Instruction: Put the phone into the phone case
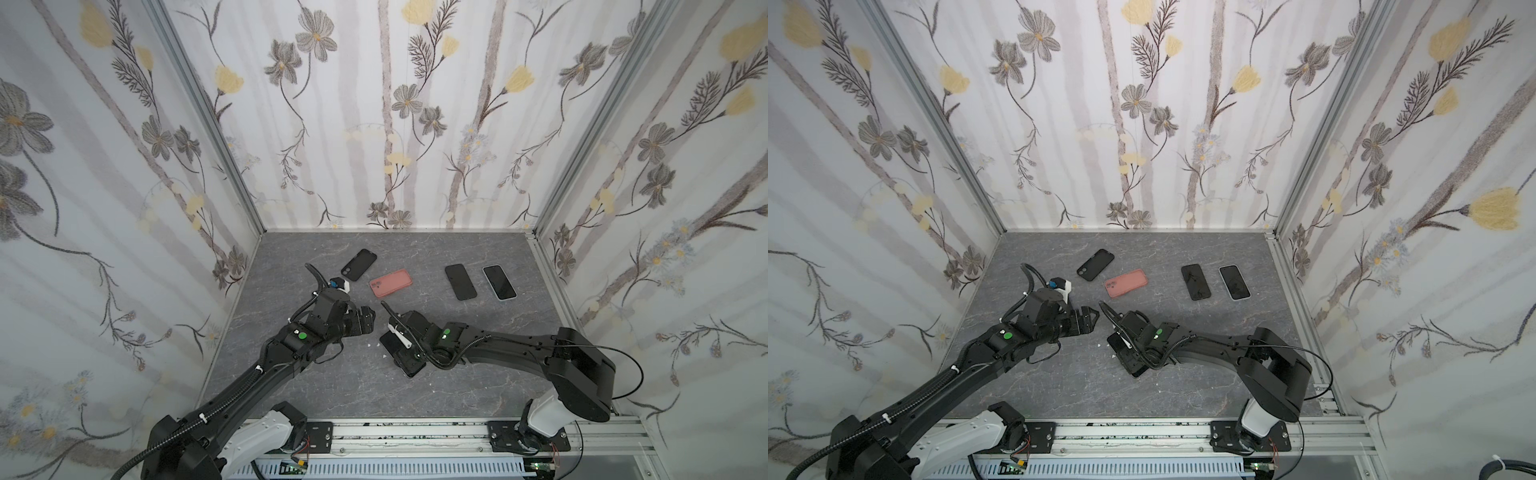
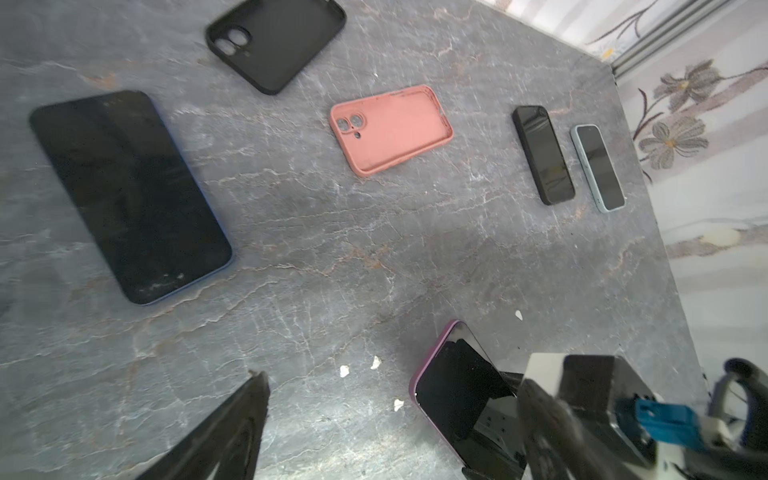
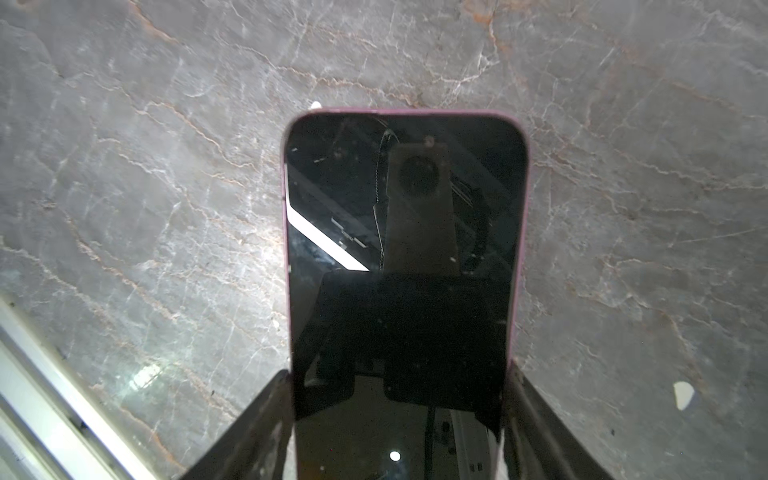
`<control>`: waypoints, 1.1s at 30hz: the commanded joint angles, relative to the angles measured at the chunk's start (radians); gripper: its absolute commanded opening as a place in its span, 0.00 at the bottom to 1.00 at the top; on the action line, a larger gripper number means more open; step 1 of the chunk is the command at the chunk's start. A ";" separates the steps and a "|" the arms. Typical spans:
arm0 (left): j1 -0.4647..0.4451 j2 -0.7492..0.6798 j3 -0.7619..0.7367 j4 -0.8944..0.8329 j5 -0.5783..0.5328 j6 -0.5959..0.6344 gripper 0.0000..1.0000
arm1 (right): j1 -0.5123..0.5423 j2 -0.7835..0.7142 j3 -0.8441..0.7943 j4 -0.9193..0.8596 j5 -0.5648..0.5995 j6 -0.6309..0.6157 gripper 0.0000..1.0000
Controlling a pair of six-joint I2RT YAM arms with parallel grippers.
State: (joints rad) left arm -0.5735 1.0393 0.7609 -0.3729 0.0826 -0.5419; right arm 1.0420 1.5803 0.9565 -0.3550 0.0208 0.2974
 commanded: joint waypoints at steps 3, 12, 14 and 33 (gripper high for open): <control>0.026 0.048 0.026 0.058 0.279 0.030 0.89 | 0.001 -0.111 -0.047 0.148 -0.012 -0.040 0.53; 0.036 0.091 0.009 0.109 0.466 0.015 0.77 | 0.001 -0.197 -0.042 0.178 0.006 -0.102 0.53; 0.035 0.097 0.004 0.109 0.468 0.013 0.75 | 0.001 -0.208 -0.042 0.185 0.001 -0.111 0.53; 0.037 0.077 -0.048 0.184 0.516 -0.063 0.06 | 0.021 -0.178 -0.012 0.237 -0.092 -0.138 0.52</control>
State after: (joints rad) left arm -0.5381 1.1252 0.7170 -0.2180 0.6270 -0.5850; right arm 1.0595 1.3987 0.9295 -0.1997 -0.0544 0.1604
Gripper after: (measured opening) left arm 0.108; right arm 0.673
